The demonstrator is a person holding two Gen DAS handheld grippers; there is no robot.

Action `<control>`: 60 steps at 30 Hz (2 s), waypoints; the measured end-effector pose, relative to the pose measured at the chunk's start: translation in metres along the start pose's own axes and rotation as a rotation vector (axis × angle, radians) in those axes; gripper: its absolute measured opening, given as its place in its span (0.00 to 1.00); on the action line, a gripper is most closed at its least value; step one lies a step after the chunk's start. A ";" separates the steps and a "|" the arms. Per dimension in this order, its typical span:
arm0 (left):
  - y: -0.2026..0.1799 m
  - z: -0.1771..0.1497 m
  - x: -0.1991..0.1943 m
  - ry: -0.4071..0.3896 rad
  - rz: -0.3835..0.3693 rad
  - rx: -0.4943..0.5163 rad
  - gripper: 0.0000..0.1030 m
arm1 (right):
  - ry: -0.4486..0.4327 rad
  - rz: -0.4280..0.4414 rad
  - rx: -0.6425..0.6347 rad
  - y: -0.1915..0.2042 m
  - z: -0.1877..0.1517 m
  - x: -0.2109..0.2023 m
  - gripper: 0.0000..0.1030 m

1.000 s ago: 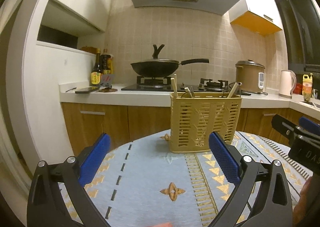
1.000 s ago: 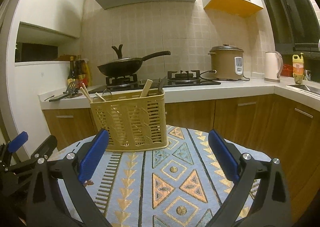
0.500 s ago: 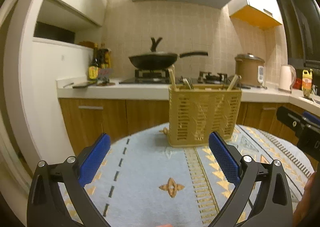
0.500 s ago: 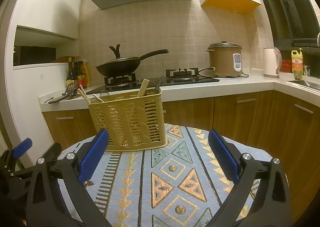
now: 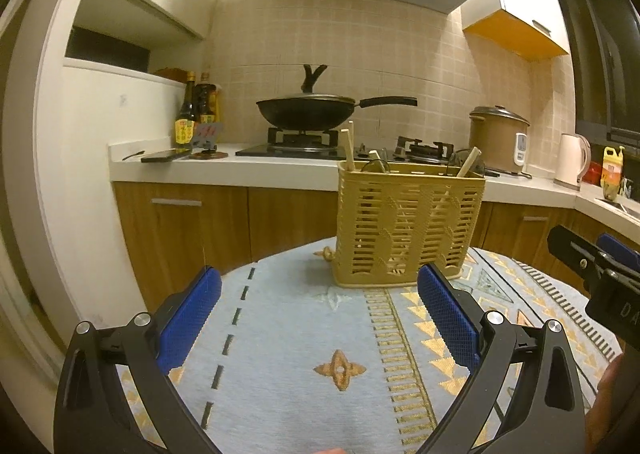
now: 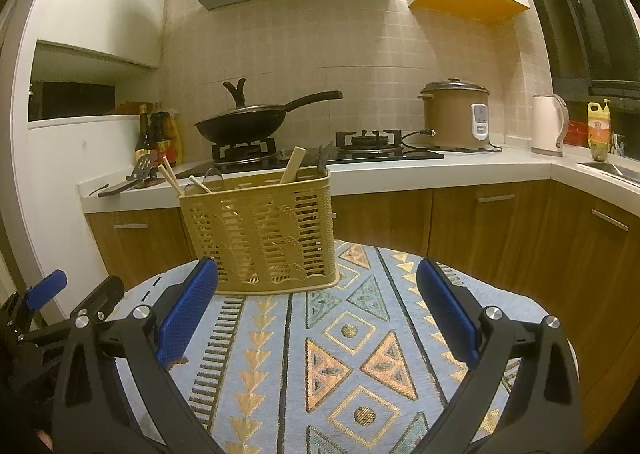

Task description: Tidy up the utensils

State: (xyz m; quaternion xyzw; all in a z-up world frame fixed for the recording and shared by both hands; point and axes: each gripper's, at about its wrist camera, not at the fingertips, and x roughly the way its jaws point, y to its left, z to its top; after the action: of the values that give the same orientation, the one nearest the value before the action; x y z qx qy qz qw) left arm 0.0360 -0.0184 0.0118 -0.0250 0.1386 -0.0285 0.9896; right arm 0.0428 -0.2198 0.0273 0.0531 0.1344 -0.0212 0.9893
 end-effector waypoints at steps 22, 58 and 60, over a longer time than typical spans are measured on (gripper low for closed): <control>-0.004 0.000 -0.004 -0.019 0.033 0.021 0.92 | 0.012 0.004 -0.001 0.001 -0.001 0.002 0.92; -0.006 -0.002 0.000 0.001 0.013 0.031 0.92 | 0.019 0.009 0.001 0.000 -0.001 0.002 0.92; -0.007 -0.002 -0.001 -0.003 0.014 0.036 0.92 | 0.019 0.009 0.000 0.000 -0.001 0.002 0.92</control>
State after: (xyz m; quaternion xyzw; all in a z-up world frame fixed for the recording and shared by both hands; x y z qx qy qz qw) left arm 0.0341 -0.0257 0.0101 -0.0061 0.1369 -0.0238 0.9903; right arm 0.0446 -0.2198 0.0258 0.0540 0.1433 -0.0162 0.9881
